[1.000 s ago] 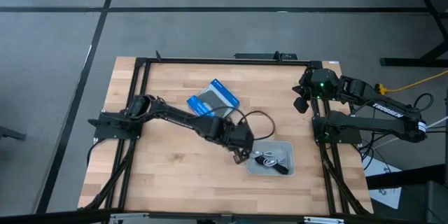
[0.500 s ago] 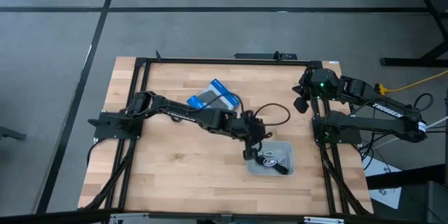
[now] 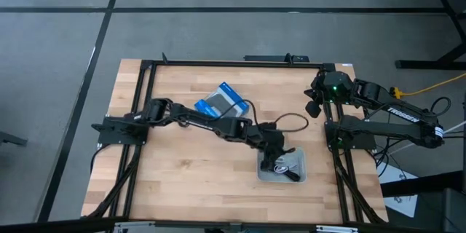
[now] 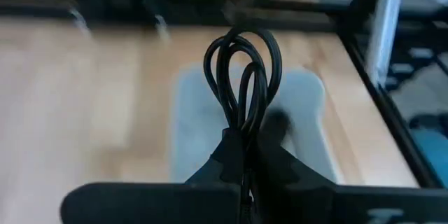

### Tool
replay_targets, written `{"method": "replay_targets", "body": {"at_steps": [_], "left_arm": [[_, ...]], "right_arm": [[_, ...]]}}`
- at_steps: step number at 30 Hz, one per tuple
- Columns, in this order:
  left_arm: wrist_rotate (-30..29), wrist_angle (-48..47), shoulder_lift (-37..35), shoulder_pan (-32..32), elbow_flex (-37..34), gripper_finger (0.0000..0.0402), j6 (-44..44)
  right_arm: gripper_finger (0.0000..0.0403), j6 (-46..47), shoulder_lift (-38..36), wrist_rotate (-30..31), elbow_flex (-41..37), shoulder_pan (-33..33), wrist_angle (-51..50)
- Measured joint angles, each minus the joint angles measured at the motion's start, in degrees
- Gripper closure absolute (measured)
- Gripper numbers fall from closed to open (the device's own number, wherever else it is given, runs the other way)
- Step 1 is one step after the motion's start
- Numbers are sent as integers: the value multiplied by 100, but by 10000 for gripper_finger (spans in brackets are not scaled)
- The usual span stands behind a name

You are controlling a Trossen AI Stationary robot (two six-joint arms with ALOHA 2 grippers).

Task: Pick and place USB-C Cables
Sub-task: Put the bottom black usb cable into the gray bin

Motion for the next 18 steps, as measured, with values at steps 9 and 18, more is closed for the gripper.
{"method": "replay_targets", "body": {"at_steps": [9,18], "left_arm": [[403,352,242,-141,5,396,-206],[408,361,237,-119,7,318,-458]], "right_arm": [[395,0,0,0,0,-2,2],[395,-2,0,0,0,-2,2]]}}
